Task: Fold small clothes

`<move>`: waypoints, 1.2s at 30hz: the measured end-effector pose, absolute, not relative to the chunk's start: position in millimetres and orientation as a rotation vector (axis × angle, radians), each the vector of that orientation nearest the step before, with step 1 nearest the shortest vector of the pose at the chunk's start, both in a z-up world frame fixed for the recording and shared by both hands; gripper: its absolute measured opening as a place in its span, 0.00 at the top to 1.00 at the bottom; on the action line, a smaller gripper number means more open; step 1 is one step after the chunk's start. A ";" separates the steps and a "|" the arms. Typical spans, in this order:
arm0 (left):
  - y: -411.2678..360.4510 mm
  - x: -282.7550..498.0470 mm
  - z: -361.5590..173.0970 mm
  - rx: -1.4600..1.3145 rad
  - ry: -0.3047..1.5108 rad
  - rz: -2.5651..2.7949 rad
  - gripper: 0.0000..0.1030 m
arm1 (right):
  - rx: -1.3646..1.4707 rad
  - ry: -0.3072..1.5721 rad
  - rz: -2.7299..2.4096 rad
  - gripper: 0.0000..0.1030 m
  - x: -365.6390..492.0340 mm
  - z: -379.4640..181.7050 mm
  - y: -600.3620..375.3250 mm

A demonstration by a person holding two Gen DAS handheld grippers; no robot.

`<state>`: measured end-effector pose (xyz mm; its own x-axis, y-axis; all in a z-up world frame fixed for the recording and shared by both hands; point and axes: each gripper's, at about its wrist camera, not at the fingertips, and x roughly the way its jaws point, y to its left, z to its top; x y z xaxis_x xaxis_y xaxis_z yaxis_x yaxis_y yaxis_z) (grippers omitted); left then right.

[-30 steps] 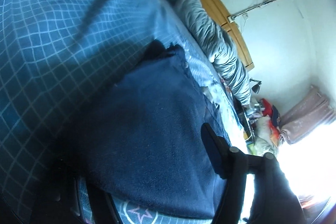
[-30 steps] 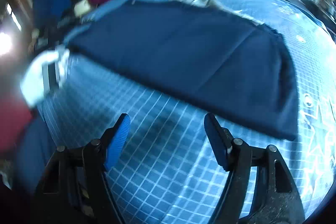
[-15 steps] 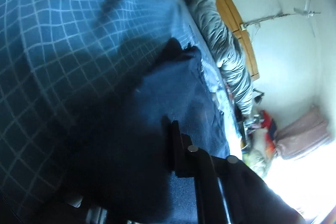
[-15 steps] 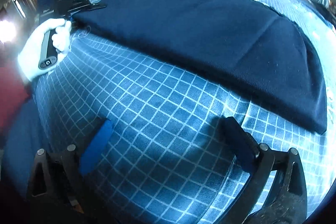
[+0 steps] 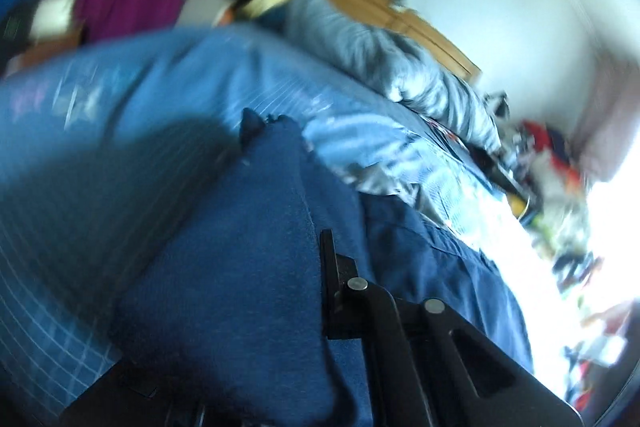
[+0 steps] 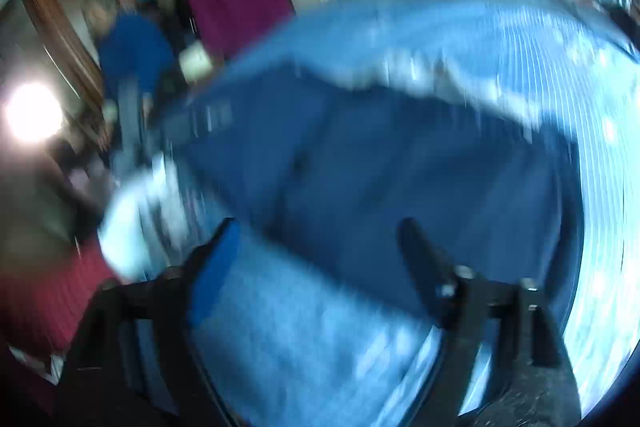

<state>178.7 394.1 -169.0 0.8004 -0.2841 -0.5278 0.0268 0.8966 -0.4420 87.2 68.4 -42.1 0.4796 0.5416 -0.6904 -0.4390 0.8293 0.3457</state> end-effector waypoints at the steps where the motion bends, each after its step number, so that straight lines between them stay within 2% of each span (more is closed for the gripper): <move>1: 383.8 176.1 -161.0 -0.389 0.608 -0.178 0.99 | 0.144 0.859 0.616 0.15 107.0 -31.9 72.1; 5: 339.1 165.7 -138.3 -0.242 0.556 -0.226 0.99 | 0.204 0.854 0.771 0.11 198.0 -17.0 119.3; 10: 282.5 158.9 -129.4 -0.095 0.555 -0.326 0.98 | 0.262 0.997 0.798 0.11 266.4 -60.5 165.8; 13: 251.1 156.7 -134.7 -0.020 0.572 -0.397 0.97 | 0.265 0.999 0.723 0.17 273.5 -78.3 157.5; 14: 243.4 156.3 -136.9 -0.011 0.579 -0.416 0.97 | 0.277 0.990 0.691 0.29 276.7 -86.3 146.1; 15: 235.8 155.5 -140.2 -0.002 0.590 -0.436 0.96 | 0.302 0.989 0.669 0.56 273.7 -90.9 134.1; 16: 229.7 155.4 -141.8 0.006 0.597 -0.447 0.96 | 0.339 0.991 0.654 0.71 273.4 -98.9 119.7; 17: 223.3 156.7 -143.8 0.011 0.605 -0.460 0.96 | 0.385 0.990 0.641 0.80 271.3 -106.6 103.6; 20: 198.7 158.8 -144.3 0.037 0.626 -0.523 0.96 | 0.442 0.947 0.592 0.88 250.7 -117.0 63.7; 26: 124.3 149.6 -135.5 0.129 0.651 -0.686 0.95 | 0.540 0.830 0.576 0.91 208.1 -98.6 -19.0; 28: 102.7 151.6 -135.3 0.143 0.672 -0.736 0.91 | 0.558 0.847 0.541 0.91 211.6 -109.7 -47.2; 33: 33.2 178.2 -176.5 0.223 0.852 -0.815 0.90 | 0.698 0.975 0.407 0.92 214.7 -173.1 -105.9; 36: 17.7 176.4 -167.3 0.233 0.831 -0.829 0.90 | 0.741 0.932 0.431 0.92 204.8 -165.7 -117.9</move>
<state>176.4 17.7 -167.3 0.3897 -0.5588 -0.7320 0.7304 0.6716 -0.1239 204.8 -117.9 -165.7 0.5394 0.6266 -0.5625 -0.0231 0.6788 0.7340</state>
